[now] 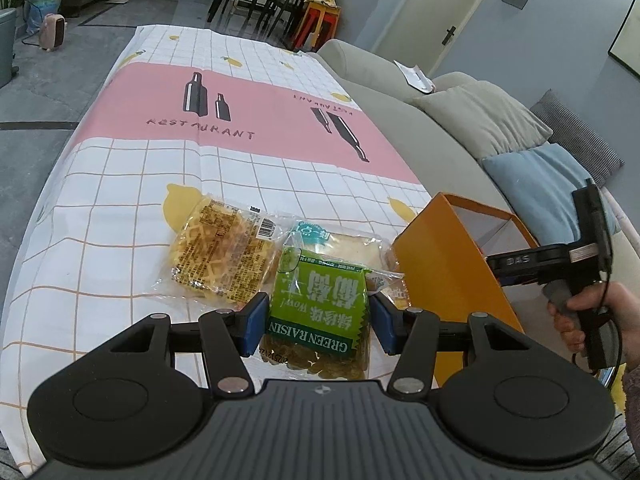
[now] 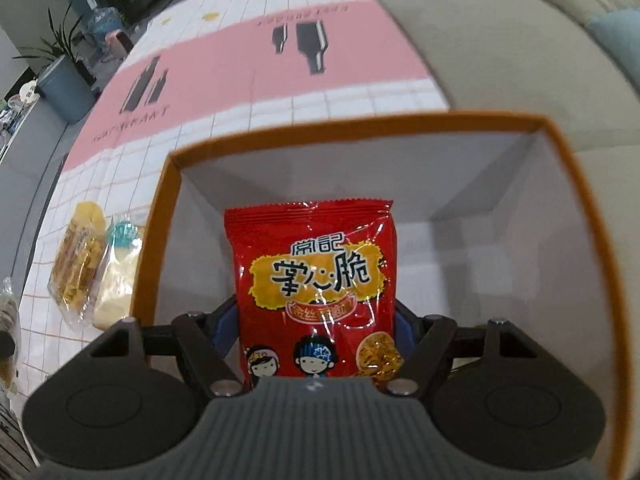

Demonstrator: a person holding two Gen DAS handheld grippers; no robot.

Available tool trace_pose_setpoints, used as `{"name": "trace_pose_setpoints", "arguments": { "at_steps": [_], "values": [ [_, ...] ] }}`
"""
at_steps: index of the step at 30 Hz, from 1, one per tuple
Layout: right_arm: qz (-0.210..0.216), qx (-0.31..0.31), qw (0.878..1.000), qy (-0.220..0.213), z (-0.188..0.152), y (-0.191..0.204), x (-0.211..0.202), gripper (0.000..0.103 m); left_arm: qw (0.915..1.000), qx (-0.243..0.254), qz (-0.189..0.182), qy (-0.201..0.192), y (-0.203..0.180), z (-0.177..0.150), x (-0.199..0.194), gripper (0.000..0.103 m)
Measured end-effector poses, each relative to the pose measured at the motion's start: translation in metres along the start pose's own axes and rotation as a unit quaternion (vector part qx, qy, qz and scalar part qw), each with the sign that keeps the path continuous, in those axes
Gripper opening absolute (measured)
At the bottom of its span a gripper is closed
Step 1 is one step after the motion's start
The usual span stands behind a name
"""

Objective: Organize snacks
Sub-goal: 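Carry the red snack pack into the box and open the right gripper, then lower the green raisin pack into the box and open the left gripper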

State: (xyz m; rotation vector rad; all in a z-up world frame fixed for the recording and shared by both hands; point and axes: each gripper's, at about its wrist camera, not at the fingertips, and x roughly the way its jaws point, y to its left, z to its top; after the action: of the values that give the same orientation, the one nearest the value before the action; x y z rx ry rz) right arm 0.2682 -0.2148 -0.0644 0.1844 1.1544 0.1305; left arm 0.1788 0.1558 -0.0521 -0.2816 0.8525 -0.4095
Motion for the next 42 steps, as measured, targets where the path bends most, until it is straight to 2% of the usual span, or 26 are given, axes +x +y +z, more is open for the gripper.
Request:
{"name": "trace_pose_setpoints", "arguments": {
  "at_steps": [3, 7, 11, 13, 19, 24, 27, 31, 37, 42],
  "values": [
    [-0.012, 0.009, 1.000, 0.026, 0.003, -0.002, 0.014, 0.073, 0.9999, 0.010, -0.001, 0.006, -0.004, -0.001, 0.002, 0.062],
    [0.021, 0.017, 0.999, 0.029, 0.002, -0.010, 0.015, 0.073, 0.9997, 0.023, 0.001, 0.011, -0.008, -0.003, 0.005, 0.062],
    [0.060, 0.060, 0.996, 0.026, 0.000, -0.023, 0.009, 0.082, 0.9995, 0.029, 0.005, 0.010, -0.012, -0.003, 0.005, 0.062],
    [0.052, 0.063, 0.997, 0.005, -0.001, -0.022, -0.001, 0.082, 0.9994, 0.033, 0.007, 0.008, -0.015, -0.003, 0.003, 0.062],
    [-0.021, 0.021, 0.999, -0.040, -0.005, -0.009, -0.039, 0.082, 0.9997, 0.026, 0.002, 0.001, -0.034, 0.001, -0.004, 0.062],
    [0.009, 0.062, 0.996, -0.057, -0.015, -0.019, -0.061, 0.082, 0.9992, 0.035, 0.012, -0.016, -0.074, 0.010, -0.007, 0.062],
    [0.006, 0.051, 0.997, -0.066, -0.024, -0.022, -0.069, 0.082, 0.9991, 0.028, 0.031, -0.006, -0.097, 0.017, -0.005, 0.062],
    [0.002, 0.066, 0.994, -0.087, -0.033, -0.040, -0.083, 0.082, 0.9995, 0.026, 0.015, -0.003, -0.122, 0.024, -0.003, 0.062],
    [0.063, 0.149, 0.978, -0.133, -0.039, -0.089, -0.108, 0.083, 0.9997, 0.022, -0.010, 0.009, -0.161, 0.029, 0.016, 0.062],
    [0.107, 0.139, 0.971, -0.164, -0.043, -0.102, -0.125, 0.084, 0.9984, 0.029, -0.021, 0.043, -0.194, 0.022, 0.047, 0.062]
  ]
}}
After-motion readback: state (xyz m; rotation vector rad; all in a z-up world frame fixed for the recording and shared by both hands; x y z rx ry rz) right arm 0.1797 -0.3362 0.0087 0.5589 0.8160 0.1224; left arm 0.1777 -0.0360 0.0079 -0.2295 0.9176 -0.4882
